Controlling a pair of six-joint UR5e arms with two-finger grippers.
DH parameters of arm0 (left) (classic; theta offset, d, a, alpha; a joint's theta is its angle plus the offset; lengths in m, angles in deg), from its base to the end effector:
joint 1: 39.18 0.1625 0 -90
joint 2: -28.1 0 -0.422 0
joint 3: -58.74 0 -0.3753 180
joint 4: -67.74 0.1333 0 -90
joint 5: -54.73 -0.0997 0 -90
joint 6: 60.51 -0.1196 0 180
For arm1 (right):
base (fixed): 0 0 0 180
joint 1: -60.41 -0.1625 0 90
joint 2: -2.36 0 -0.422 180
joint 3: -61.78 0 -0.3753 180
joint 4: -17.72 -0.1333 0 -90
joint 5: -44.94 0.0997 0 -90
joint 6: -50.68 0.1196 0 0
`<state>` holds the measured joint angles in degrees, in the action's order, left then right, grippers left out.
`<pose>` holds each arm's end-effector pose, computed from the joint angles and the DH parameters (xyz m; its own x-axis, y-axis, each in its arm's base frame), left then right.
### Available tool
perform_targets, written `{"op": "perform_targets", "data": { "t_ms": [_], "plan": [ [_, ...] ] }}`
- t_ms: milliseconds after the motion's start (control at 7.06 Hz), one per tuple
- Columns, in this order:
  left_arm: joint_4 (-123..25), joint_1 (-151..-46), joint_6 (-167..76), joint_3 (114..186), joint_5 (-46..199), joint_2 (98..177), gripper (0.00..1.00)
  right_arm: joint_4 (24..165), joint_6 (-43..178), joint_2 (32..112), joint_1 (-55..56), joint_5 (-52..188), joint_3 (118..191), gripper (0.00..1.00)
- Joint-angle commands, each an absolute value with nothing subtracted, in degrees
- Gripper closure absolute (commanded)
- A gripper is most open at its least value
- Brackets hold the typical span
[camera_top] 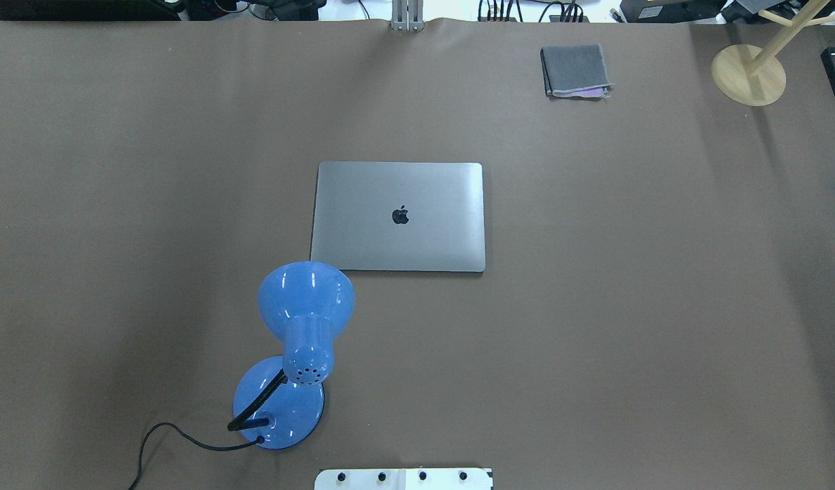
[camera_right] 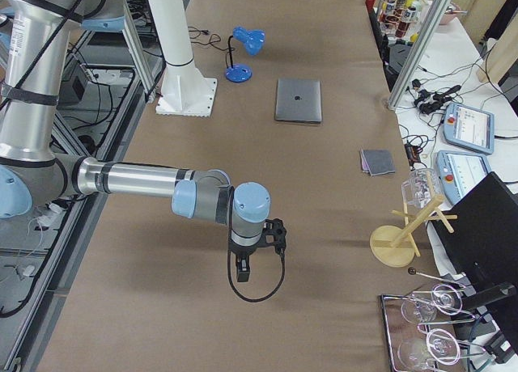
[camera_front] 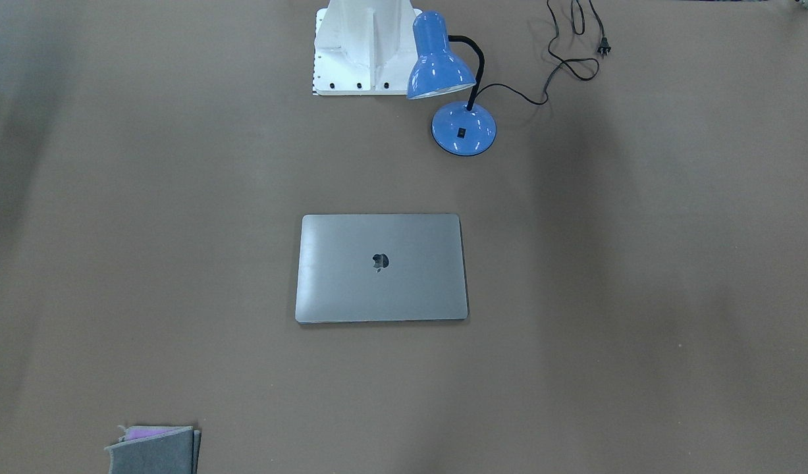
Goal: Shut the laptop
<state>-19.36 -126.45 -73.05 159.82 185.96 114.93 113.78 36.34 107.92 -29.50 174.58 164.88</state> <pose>-0.0327 -0.4576 0.6131 0.7203 0.3071 -0.6219 -0.2088 0.9511 0.2278 0.0565 -0.3468 0.6910 0.7458 -0.1545 0.6480 0.1923 0.9813 0.0127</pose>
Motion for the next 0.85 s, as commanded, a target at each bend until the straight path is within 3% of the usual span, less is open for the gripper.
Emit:
{"op": "perform_targets", "data": {
  "t_ms": [0,708],
  "plan": [
    [-19.4,-126.4,-73.0,159.7,186.0,114.9,0.02,113.8,36.3,107.9,-29.5,174.6,164.9,0.00],
    [-19.4,-126.3,-73.1,159.7,186.1,114.1,0.02,113.8,36.2,107.8,-29.5,174.7,164.9,0.00]
  ]
}}
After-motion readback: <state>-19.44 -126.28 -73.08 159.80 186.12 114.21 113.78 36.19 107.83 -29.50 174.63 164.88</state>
